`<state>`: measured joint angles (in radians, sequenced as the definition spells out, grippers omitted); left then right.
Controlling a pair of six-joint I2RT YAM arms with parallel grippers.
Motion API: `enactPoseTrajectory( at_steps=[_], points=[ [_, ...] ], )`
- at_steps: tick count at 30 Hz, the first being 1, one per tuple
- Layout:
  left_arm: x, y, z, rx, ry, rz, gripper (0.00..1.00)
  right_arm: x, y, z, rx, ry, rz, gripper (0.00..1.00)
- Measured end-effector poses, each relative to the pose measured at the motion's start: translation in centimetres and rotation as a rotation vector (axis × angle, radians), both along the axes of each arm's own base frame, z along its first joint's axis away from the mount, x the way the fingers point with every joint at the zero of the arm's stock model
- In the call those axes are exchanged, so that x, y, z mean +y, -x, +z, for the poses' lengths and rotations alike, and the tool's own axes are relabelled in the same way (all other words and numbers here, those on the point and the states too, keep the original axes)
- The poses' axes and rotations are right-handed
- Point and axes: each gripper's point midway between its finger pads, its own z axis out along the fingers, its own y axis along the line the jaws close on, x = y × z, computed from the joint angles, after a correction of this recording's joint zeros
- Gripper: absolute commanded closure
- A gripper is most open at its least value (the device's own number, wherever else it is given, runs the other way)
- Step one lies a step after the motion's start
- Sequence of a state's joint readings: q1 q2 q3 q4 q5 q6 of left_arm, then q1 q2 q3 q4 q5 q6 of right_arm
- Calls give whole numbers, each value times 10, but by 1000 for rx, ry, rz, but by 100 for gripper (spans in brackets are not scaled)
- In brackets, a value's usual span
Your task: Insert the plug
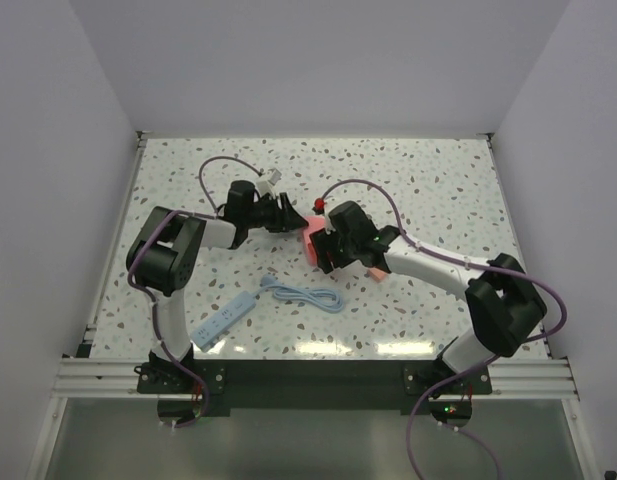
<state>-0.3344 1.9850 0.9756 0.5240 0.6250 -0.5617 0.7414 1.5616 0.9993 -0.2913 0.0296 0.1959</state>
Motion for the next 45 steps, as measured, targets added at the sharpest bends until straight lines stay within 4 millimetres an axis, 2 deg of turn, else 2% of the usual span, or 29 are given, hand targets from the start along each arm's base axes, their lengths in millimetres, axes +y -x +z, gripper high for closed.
enactPoseTrajectory(
  at_steps=[6,8,9,11,12,14,20,26,36,45],
  points=[
    [-3,4,-3,7,17,-24,69,7,-6,0,1,0,4,100],
    [-5,3,-1,-5,28,-35,71,9,-9,1,-1,-2,5,100],
    [-5,4,0,-9,31,-39,70,11,-11,2,-1,-3,6,100],
    [-6,3,-1,-15,38,-46,63,12,-12,3,0,-2,9,100],
    [-7,3,-1,-14,40,-45,49,12,-12,3,0,-2,9,100],
    [-7,3,-5,-1,42,-43,39,13,-11,3,7,-5,16,100],
    [-5,3,-10,20,44,-35,29,10,-6,3,19,2,19,100],
    [-5,1,-7,28,64,-38,26,-2,7,1,41,24,17,100],
    [-11,-3,-4,34,93,-44,26,-10,14,-1,49,37,12,100],
    [-29,-9,-5,28,102,-73,26,-16,16,19,2,13,0,100]
  ],
)
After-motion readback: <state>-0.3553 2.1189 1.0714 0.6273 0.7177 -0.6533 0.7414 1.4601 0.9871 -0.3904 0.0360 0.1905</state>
